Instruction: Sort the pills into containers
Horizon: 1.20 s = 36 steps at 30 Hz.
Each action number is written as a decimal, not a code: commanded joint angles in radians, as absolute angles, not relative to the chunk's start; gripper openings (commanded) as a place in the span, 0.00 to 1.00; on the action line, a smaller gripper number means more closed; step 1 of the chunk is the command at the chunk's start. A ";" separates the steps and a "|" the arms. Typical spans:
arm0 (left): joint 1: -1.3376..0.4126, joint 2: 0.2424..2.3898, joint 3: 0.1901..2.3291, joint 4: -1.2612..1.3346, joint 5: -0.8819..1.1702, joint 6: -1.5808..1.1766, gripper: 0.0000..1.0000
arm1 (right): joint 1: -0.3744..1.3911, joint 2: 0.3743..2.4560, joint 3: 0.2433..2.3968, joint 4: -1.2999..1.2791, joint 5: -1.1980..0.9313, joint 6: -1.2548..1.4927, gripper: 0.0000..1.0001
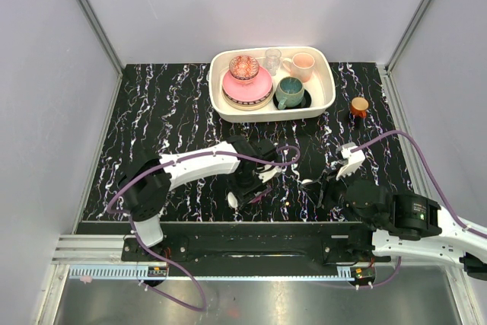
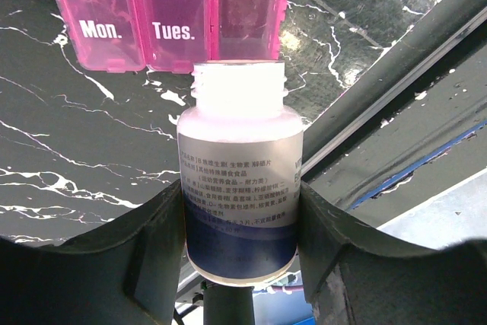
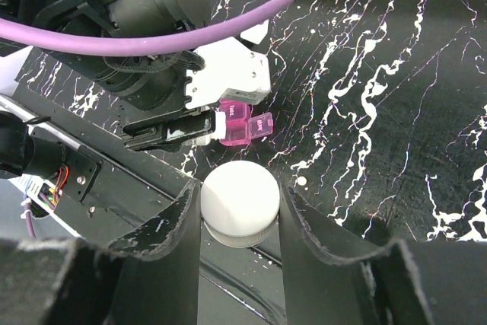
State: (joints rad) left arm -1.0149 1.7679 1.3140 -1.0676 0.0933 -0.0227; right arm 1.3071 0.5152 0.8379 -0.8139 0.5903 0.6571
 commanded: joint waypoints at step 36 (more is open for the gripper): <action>-1.009 1.824 1.400 -1.167 0.075 0.028 0.00 | 1.310 0.494 0.841 -0.822 0.612 0.672 0.00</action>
State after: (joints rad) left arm -1.0145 1.8156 1.3502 -1.1362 0.0948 0.0097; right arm 1.3071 0.5037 0.8368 -0.8291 0.5903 0.6636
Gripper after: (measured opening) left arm 0.569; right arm 0.426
